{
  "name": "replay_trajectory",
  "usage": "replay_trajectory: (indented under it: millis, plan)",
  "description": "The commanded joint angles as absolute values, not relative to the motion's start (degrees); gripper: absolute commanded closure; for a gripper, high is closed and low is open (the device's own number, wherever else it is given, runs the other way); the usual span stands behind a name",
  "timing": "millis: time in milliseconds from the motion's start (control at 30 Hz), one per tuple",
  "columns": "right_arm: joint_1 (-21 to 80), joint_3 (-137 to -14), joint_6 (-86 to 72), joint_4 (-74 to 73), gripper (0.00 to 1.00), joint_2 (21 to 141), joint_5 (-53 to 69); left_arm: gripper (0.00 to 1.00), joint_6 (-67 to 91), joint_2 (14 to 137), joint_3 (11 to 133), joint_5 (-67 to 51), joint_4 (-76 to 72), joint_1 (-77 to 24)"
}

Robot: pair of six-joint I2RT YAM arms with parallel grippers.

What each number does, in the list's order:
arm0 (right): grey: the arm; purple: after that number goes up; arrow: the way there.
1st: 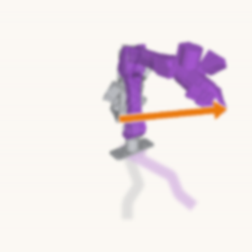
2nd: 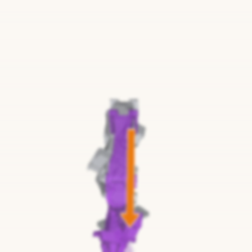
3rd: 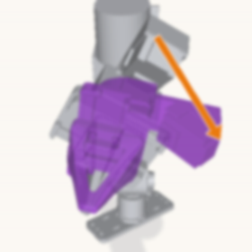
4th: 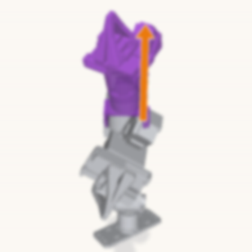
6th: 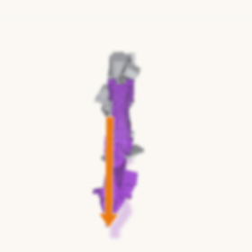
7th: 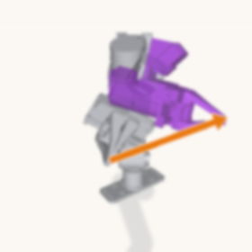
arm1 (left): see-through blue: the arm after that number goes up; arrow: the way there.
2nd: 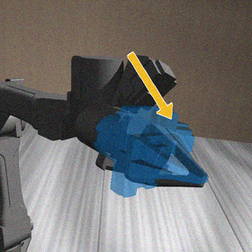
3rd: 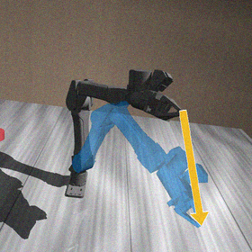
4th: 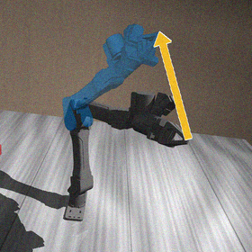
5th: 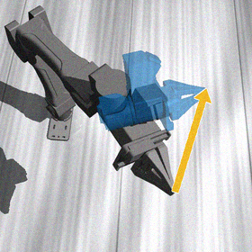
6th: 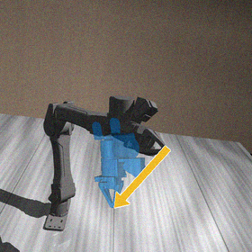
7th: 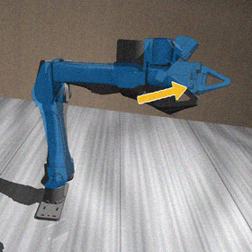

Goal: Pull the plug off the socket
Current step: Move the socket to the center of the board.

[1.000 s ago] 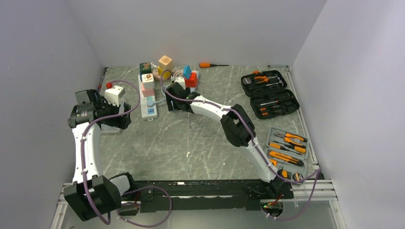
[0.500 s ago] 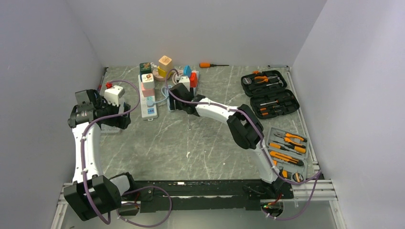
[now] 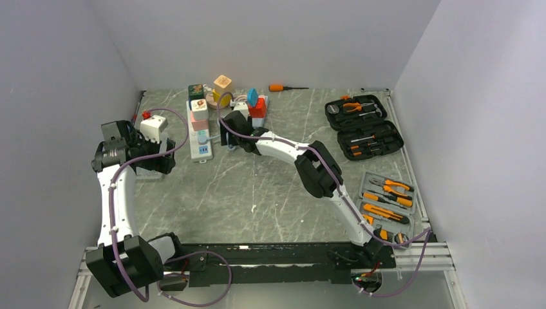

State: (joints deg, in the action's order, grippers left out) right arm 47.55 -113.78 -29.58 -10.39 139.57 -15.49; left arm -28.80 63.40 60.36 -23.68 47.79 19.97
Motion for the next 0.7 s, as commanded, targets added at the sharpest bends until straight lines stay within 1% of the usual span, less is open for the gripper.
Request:
replay_trajectory:
  millis: [0,67,133,233,267,333,433,467,633,667]
  plan:
    - [47.3,-117.0,-30.9,-11.0,0.27,142.5,-14.8,0.01,-28.4,63.5,60.8,-23.8,46.7,20.4]
    - [47.3,-116.8,-31.2,-11.2,0.33,143.1,-15.4,0.01,-28.3,63.6,60.9,-23.7,46.6,20.4]
    - [47.3,-115.8,-31.3,-10.9,0.42,143.0,-16.0,0.01,-28.3,63.6,61.0,-23.6,46.7,20.5]
    - [47.3,-113.8,-31.4,-10.5,0.52,142.1,-16.8,0.01,-28.1,63.6,61.0,-23.3,46.7,20.5]
    - [47.4,-113.4,-31.4,-10.4,0.54,141.8,-17.1,0.01,-28.0,63.6,60.9,-23.3,46.7,20.5]
    - [47.5,-112.5,-31.2,-10.5,0.55,140.8,-17.7,0.01,-27.8,63.5,61.0,-23.4,46.9,20.5]
    - [48.1,-111.3,-30.0,-9.9,0.54,139.1,-19.3,0.01,-27.6,63.2,61.0,-23.5,47.1,20.4]
    - [48.3,-111.9,-29.4,-10.5,0.51,139.1,-20.0,0.01,-27.6,63.1,61.0,-23.5,47.2,20.5]
    - [48.6,-116.3,-28.4,-12.5,0.29,140.8,-22.1,0.0,-27.8,62.2,60.7,-23.1,47.7,20.5]
    - [48.6,-116.9,-28.4,-12.5,0.28,141.2,-22.1,0.01,-28.0,62.0,60.5,-23.0,47.8,20.5]
